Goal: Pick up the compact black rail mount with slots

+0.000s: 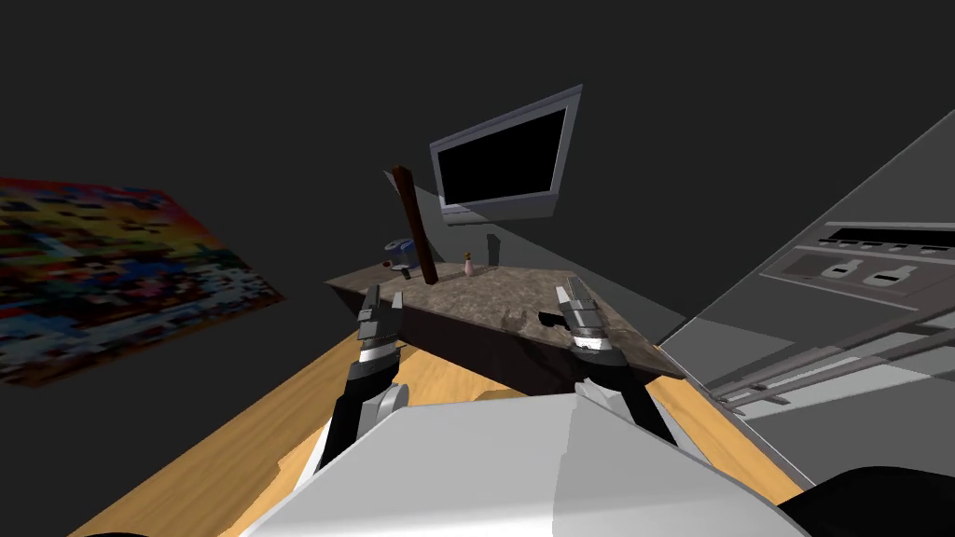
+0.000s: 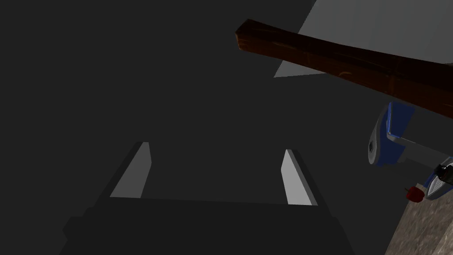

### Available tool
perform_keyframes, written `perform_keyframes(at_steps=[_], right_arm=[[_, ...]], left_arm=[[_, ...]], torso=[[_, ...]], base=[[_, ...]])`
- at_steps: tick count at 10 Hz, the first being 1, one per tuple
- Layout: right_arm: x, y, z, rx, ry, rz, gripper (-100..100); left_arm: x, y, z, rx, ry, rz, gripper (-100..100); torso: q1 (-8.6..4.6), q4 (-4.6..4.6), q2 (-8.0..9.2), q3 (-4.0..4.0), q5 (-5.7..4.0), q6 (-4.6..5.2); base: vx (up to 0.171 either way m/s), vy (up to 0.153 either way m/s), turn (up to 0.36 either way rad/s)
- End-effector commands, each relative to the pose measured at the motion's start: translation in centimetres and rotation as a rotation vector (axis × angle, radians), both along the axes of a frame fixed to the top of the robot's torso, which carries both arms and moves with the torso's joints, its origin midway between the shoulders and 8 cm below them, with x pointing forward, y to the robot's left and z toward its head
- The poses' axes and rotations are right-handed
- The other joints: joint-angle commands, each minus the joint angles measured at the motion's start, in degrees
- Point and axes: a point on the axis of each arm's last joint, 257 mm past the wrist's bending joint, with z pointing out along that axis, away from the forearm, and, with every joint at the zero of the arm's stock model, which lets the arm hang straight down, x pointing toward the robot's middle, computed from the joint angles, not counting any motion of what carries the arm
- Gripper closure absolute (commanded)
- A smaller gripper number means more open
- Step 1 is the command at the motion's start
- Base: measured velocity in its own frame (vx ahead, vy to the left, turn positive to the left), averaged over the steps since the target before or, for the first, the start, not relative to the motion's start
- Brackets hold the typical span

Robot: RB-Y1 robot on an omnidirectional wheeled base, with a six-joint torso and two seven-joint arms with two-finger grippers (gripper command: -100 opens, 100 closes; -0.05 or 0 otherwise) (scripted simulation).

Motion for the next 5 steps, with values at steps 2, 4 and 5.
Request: perform_keyframes(at_steps=[2, 4, 5], right_arm=[[-0.7, -1.1, -1.8, -0.173, 0.087, -0.068, -100], [-1.4, -2.1, -3.2, -0.324, 0.157, -0.130, -100], [-1.4, -2.2, -3.4, -0.325, 0.164, -0.132, -100]], left_arm=[[0.0, 0.0, 0.0, 0.000, 0.000, 0.000, 0], [0.0, 0.0, 0.0, 0.000, 0.000, 0.000, 0], [0.0, 0.0, 0.0, 0.000, 0.000, 0.000, 0]], torso=[[-0.01, 0.00, 0.02, 0.01, 0.00, -0.01], [-0.03, 0.01, 0.06, 0.04, 0.00, 0.00], [-0.03, 0.02, 0.06, 0.04, -0.01, 0.00]], base=[[-0.020, -0.007, 0.195], [-0.027, -0.007, 0.198], [-0.019, -0.007, 0.084]])
